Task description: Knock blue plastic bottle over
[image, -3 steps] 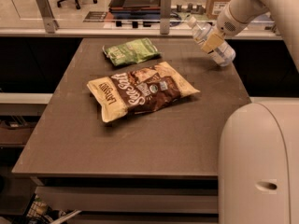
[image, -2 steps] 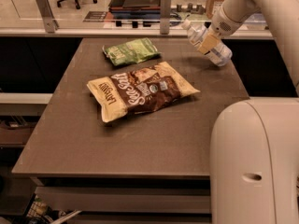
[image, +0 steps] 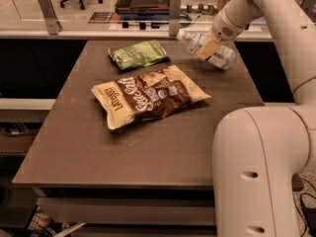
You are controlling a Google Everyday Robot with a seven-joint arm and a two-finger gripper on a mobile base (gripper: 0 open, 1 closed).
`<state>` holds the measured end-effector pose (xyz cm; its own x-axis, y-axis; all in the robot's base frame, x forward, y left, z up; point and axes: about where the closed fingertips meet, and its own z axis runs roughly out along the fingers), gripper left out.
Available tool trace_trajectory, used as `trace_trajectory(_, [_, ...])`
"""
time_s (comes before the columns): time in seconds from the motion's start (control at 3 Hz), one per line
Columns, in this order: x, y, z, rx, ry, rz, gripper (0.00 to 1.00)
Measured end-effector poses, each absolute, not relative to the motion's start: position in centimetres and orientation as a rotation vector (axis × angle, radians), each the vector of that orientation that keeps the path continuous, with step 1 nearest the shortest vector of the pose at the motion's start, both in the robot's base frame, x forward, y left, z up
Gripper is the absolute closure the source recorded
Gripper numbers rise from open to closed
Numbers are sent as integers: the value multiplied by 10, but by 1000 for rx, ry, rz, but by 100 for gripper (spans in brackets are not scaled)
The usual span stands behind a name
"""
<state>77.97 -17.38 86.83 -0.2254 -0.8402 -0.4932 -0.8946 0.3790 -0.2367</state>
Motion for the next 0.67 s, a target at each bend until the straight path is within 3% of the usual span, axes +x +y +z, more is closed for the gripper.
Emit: trace_trajectory(0.67, [781,-143,837,-1523,2050,310,100])
